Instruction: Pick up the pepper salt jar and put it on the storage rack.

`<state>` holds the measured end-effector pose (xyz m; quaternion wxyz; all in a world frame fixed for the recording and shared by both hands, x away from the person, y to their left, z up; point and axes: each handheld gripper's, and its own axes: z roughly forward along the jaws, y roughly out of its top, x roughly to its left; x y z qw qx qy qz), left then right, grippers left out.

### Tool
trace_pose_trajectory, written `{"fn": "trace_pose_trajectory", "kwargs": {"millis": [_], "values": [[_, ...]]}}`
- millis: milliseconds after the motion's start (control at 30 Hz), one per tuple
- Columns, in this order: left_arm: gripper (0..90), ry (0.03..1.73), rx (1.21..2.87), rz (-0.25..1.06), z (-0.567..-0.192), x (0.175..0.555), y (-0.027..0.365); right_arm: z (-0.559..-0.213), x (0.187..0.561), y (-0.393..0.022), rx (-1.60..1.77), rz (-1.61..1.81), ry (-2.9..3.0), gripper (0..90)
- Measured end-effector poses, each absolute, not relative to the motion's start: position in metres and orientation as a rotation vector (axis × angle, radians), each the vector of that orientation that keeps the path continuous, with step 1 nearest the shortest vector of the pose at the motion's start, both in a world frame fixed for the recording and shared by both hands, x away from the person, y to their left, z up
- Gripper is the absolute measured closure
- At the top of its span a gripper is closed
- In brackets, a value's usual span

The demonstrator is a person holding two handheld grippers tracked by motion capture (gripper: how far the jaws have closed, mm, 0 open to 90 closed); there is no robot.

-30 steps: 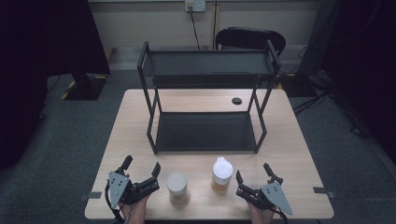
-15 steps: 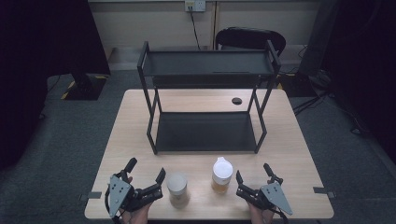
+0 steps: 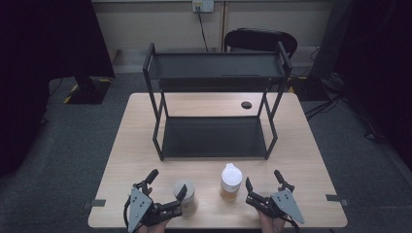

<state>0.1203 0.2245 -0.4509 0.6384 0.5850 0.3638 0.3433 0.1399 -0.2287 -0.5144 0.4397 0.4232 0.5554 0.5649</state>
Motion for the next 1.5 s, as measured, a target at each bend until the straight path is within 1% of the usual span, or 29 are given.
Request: {"fn": "trace_pose_trajectory", "kwargs": {"millis": [167,333,367,700,867,900,1100,1133,1200,1267,1333,1367,1433,1500], "values": [[0.6,0.798,1.367,0.772,-0.454,0.12,0.218,-0.514,0.14,-0.229,1.051,1.404,1.38,0.4],[3.1,0.783,1.386,0.747,-0.458,0.121,0.217,-0.514,0.14,-0.229,1.051,1.404,1.381,0.4],[5.3,0.781,1.39,0.743,-0.46,0.121,0.217,-0.514,0.14,-0.229,1.051,1.404,1.381,0.4],[10.1,0.812,1.437,0.701,-0.471,0.121,0.213,-0.514,0.14,-0.229,1.05,1.405,1.381,0.4],[14.8,0.825,1.453,0.681,-0.474,0.123,0.215,-0.514,0.14,-0.229,1.05,1.404,1.381,0.4],[16.9,0.82,1.454,0.674,-0.475,0.124,0.216,-0.514,0.14,-0.229,1.05,1.404,1.381,0.4],[21.3,0.811,1.463,0.67,-0.479,0.125,0.217,-0.514,0.14,-0.229,1.05,1.404,1.381,0.4],[25.1,0.813,1.462,0.671,-0.479,0.125,0.218,-0.514,0.14,-0.229,1.05,1.404,1.381,0.4],[25.2,0.824,1.464,0.659,-0.479,0.126,0.218,-0.514,0.14,-0.229,1.05,1.404,1.381,0.4],[28.0,0.83,1.454,0.645,-0.481,0.127,0.219,-0.514,0.14,-0.229,1.05,1.405,1.381,0.4],[28.4,0.831,1.461,0.646,-0.481,0.128,0.219,-0.514,0.14,-0.229,1.05,1.404,1.381,0.4],[30.7,0.827,1.466,0.644,-0.481,0.129,0.22,-0.514,0.14,-0.229,1.05,1.404,1.381,0.4],[32.4,0.828,1.466,0.653,-0.481,0.128,0.219,-0.514,0.14,-0.229,1.05,1.404,1.381,0.4],[32.6,0.826,1.469,0.654,-0.481,0.128,0.219,-0.514,0.14,-0.229,1.051,1.405,1.381,0.4]]}}
